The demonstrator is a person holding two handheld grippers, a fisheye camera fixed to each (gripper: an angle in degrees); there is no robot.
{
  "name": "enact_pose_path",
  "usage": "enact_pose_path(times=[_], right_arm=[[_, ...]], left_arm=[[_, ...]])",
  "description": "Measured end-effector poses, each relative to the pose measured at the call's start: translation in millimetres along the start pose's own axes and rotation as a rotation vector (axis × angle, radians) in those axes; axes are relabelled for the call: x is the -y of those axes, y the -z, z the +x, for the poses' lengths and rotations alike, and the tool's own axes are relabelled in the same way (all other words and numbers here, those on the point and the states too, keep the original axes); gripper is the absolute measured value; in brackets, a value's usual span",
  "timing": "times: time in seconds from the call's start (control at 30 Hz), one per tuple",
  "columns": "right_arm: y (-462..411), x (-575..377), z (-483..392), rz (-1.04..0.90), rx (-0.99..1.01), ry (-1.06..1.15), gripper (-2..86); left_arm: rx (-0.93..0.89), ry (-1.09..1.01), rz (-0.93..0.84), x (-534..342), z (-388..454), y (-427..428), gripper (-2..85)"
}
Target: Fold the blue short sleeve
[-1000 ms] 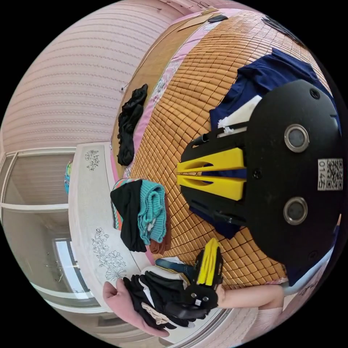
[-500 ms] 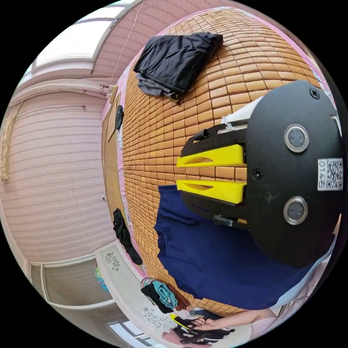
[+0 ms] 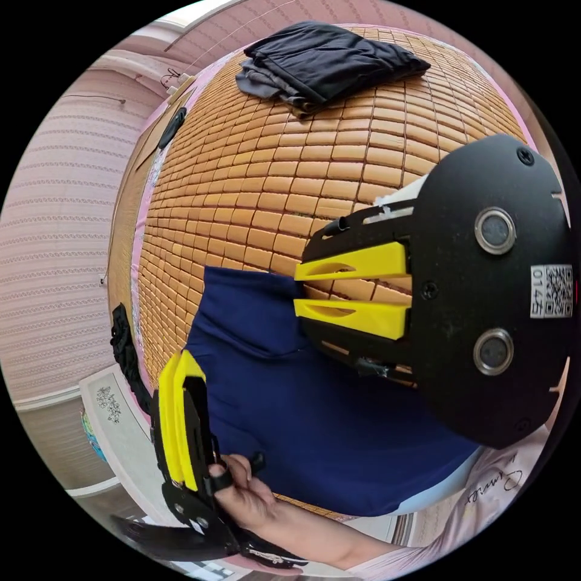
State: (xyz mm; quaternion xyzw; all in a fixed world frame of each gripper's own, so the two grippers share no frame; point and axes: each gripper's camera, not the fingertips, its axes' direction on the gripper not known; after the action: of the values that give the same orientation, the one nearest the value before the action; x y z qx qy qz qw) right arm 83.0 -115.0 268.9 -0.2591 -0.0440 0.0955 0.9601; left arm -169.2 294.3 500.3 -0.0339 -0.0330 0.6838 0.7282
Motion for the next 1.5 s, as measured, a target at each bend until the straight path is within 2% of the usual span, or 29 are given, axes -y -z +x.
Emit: enact_pose_path(times=[0.13, 0.27, 0.37, 0.47, 0.67, 0.87, 1.1, 1.33, 1.5], right_arm=[[17.5, -13.5, 16.4, 0.023, 0.008, -0.028, 3.2], [29.0, -22.2, 38.4, 0.024, 0.105, -0.06, 2.9], [36.3, -26.9, 51.4, 0.021, 0.145, -0.068, 2.8], [44.3, -32.1, 60.7, 0.025, 0.168, -0.062, 2.8], [60.5, -41.9, 79.8, 0.031, 0.177, -0.059, 2.2], [71.6, -52.8, 104.5, 0.034, 0.229, -0.085, 2.6], [78.3, -63.9, 130.9, 0.017, 0.342, -0.107, 5.1], [83.1, -70.6, 141.1, 0.012, 0.361, -0.095, 5.6], [84.7, -74.4, 144.3, 0.012, 0.364, -0.089, 5.0]], left_arm=[[0.022, 0.047, -0.119, 50.4, 5.3, -65.6, 6.2], [-0.082, 0.134, -0.219, 88.2, -0.1, -121.1, 8.0], [-0.146, 0.117, -0.292, 107.2, 11.7, -154.9, 4.4], [-0.152, 0.085, -0.277, 123.2, 21.7, -159.5, 0.5], [-0.168, 0.052, -0.171, 151.2, 48.0, -159.5, -0.5], [-0.166, 0.063, -0.212, 166.0, 61.5, -178.0, 3.3], [-0.16, 0.079, -0.205, 179.0, 56.0, -161.1, 4.8], [-0.143, 0.032, -0.274, 182.6, 73.1, -173.7, 2.0], [-0.146, -0.032, -0.241, 184.4, 82.4, -163.5, -0.5]])
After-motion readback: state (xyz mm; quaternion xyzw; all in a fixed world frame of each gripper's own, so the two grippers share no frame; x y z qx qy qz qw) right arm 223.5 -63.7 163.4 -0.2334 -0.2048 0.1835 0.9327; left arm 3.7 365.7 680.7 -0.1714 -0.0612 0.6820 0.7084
